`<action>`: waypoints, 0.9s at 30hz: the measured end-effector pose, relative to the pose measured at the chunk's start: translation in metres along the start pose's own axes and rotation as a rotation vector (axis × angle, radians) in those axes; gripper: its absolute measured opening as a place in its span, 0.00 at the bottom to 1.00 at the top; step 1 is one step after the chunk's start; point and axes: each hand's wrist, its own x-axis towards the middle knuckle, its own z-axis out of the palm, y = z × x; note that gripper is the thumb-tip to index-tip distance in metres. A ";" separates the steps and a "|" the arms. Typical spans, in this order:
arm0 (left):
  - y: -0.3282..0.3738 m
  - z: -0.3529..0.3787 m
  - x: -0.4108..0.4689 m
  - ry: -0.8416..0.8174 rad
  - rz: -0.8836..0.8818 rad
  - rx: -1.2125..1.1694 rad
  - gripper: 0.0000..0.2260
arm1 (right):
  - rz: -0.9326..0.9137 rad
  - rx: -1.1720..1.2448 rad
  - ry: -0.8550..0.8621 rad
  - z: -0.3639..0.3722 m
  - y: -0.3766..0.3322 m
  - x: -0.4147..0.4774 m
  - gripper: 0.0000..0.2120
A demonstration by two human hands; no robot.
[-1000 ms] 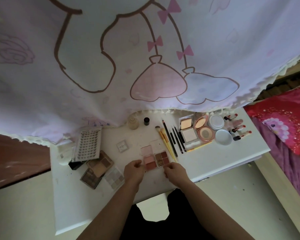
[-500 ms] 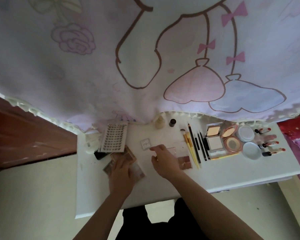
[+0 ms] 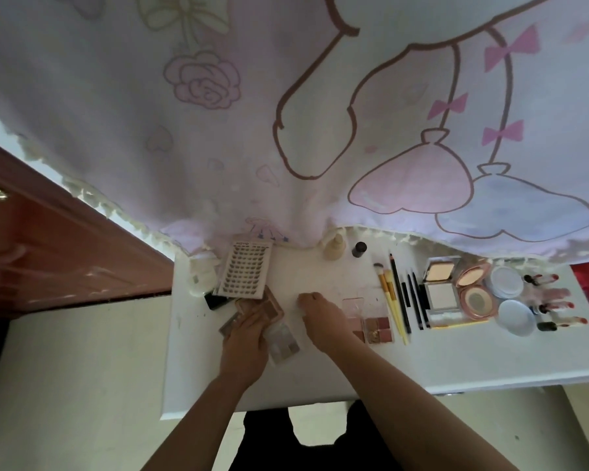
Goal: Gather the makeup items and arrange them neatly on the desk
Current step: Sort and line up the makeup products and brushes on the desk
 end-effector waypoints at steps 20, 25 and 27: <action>0.137 -0.114 -0.011 -0.044 0.177 -0.562 0.20 | -0.174 1.043 0.125 -0.110 -0.006 -0.102 0.24; 0.147 -0.113 -0.015 0.029 0.332 -0.367 0.23 | -0.088 1.264 0.064 -0.115 0.003 -0.107 0.12; 0.145 -0.111 -0.013 0.013 0.377 -0.295 0.24 | -0.095 1.283 0.034 -0.115 0.002 -0.109 0.10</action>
